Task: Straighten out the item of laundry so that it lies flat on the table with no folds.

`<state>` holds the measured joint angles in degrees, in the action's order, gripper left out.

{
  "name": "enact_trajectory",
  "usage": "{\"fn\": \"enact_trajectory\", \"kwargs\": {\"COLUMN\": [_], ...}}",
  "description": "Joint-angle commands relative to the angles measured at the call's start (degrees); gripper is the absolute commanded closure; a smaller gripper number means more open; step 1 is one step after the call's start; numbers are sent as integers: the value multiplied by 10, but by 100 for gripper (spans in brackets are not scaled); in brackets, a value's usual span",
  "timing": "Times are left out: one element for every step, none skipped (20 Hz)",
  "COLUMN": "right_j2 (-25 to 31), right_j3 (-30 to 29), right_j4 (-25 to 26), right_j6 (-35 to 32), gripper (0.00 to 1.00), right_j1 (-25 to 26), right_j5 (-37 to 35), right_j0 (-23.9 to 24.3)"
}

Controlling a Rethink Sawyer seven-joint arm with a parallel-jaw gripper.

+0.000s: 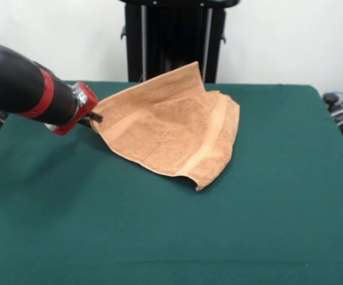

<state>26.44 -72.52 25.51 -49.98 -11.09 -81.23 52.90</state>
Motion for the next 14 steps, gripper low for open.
{"fn": "enact_trajectory", "kwargs": {"right_j2": [27, 28, 28, 28, 28, 29, 29, 29, 29, 29, 29, 29, 29, 29], "right_j3": [42, 48, 52, 54, 57, 60, 61, 62, 62, 63, 65, 66, 69, 70], "right_j4": [29, 31, 31, 31, 31, 32, 31, 32, 32, 32, 33, 33, 33, 34], "right_j6": [120, 122, 123, 124, 124, 125, 124, 125, 125, 125, 127, 129, 130, 132], "gripper": [100, 100, 100, 100, 100, 100, 100, 100, 100, 100, 100, 100, 100, 100], "right_j1": [6, 8, 9, 10, 12, 13, 14, 14, 14, 15, 15, 16, 18, 18], "right_j5": [-30, -33, -35, -36, -37, -38, -37, -37, -36, -36, -36, -36, -38, -38], "right_j0": [-5, -6, -7, -8, -9, -10, -10, -11, -12, -12, -12, -11, -11, -11]}}
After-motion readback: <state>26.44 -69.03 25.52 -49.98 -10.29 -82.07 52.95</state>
